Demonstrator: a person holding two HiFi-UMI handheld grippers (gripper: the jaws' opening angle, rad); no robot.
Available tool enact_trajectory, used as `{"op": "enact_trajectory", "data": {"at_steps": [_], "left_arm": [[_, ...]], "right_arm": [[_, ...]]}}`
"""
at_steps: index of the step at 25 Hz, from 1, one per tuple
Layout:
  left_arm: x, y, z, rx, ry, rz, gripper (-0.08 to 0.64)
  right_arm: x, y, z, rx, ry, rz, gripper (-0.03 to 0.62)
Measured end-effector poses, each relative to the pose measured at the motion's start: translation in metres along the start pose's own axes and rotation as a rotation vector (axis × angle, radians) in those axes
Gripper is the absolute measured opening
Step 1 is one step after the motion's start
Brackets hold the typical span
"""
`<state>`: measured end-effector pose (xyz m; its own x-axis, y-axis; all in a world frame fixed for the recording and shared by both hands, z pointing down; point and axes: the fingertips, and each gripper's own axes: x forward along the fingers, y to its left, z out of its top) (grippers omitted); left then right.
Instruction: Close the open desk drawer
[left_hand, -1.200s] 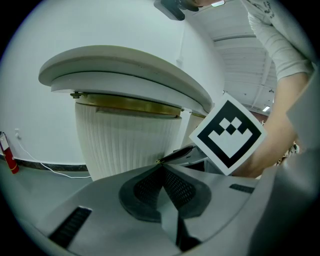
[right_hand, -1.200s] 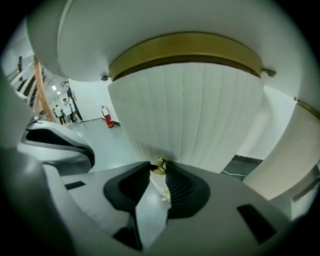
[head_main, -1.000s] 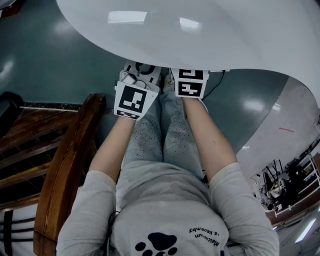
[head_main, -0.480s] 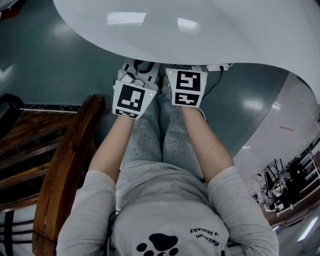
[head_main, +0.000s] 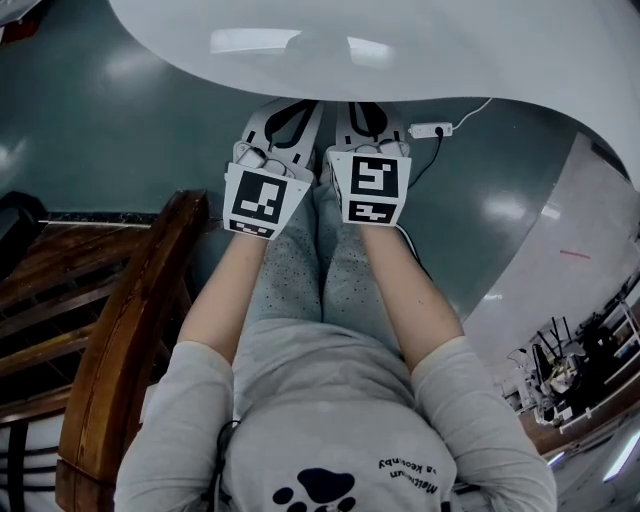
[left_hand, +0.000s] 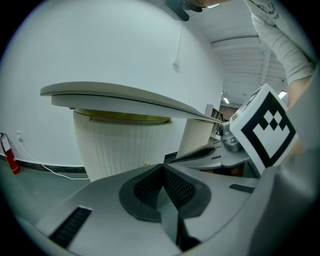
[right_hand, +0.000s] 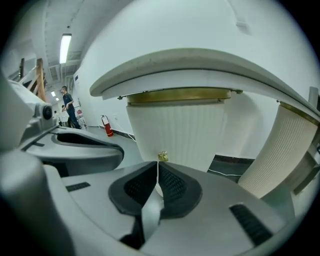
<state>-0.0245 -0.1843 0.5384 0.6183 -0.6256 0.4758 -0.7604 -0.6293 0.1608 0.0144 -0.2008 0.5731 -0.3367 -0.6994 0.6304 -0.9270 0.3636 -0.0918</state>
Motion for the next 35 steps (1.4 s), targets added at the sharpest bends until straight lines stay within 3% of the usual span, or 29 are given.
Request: {"op": "enact_trajectory", "data": {"at_steps": [9,23,35], "left_arm": [[-0.022,-0.017,0.013,-0.003,-0.029,0.014,0.006],[-0.058,-0.050,0.068,0.035,-0.087,0.030,0.006],[-0.113,-0.083,0.148,0.086,-0.203,0.075,0.006]], "right_arm": [[-0.035,0.007,0.011,-0.027,-0.039,0.002,0.017],[-0.105,0.011,0.058,-0.059,-0.133,0.009,0.017],[-0.187,0.022,0.129,-0.123,-0.279,0.028,0.017]]}}
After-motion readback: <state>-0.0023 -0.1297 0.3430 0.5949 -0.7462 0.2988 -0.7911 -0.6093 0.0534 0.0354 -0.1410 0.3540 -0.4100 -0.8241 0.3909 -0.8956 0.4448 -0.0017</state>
